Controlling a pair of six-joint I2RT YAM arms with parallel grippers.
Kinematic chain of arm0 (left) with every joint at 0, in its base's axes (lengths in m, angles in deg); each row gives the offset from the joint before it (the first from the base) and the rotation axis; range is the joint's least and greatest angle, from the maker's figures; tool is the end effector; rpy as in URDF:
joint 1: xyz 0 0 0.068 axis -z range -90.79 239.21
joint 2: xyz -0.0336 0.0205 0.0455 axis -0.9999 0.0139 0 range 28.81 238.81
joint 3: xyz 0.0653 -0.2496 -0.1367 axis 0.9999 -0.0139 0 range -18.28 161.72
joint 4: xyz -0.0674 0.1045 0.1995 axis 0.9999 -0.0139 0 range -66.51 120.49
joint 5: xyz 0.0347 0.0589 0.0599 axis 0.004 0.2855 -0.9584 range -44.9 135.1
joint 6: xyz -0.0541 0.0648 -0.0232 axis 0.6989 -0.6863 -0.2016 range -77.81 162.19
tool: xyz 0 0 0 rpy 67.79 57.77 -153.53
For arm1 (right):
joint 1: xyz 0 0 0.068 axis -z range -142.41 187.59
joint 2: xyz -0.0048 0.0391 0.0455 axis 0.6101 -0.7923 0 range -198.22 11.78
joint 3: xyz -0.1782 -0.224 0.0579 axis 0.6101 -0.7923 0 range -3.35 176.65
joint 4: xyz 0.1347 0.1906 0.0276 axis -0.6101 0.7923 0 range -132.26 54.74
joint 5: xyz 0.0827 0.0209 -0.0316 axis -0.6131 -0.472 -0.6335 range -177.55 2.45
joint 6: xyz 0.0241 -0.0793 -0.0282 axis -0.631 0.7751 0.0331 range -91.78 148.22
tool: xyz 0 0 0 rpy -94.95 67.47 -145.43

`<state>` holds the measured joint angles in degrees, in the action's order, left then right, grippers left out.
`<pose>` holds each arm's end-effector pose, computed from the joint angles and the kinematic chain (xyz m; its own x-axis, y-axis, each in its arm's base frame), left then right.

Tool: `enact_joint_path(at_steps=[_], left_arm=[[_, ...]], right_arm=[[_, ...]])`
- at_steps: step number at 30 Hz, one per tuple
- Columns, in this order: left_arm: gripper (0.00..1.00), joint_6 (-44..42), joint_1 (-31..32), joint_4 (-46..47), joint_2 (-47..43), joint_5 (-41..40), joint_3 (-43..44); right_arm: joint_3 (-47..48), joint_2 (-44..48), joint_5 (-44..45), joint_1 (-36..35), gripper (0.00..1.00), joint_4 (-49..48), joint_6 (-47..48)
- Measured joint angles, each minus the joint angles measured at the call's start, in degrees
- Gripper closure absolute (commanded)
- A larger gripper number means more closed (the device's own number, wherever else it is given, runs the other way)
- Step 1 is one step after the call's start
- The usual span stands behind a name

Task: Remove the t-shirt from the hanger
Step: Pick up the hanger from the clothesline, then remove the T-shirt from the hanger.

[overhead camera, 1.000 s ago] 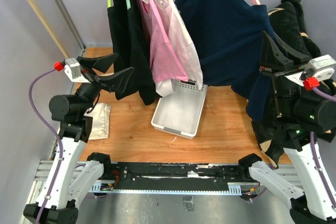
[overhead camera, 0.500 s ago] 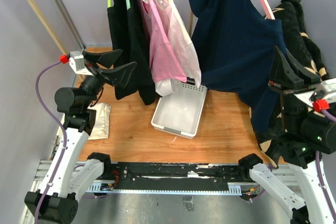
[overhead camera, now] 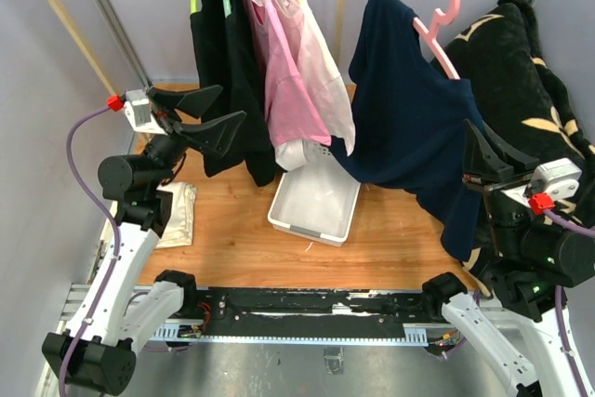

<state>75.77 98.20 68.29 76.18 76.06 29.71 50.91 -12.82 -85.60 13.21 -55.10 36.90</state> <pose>0.1459 -0.0634 0.4719 0.2169 -0.5146 -0.8296 0.7828 0.5994 -0.1671 0.0304 0.0109 0.4933 0.6671 0.1368 -0.7323 -0.2924 0.9522 -0.0885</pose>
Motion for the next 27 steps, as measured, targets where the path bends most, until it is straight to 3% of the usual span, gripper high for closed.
enact_joint_path(at_steps=[11,27], left_arm=[[0.00,-8.26,13.27,-10.03,7.06,-7.34,8.83],[0.00,-20.83,36.74,-18.69,25.83,-28.74,28.24]], right_arm=[[-1.38,0.28,-0.24,0.00,0.99,4.33,-1.20],[-3.76,3.96,3.02,0.00,0.99,8.07,-1.44]])
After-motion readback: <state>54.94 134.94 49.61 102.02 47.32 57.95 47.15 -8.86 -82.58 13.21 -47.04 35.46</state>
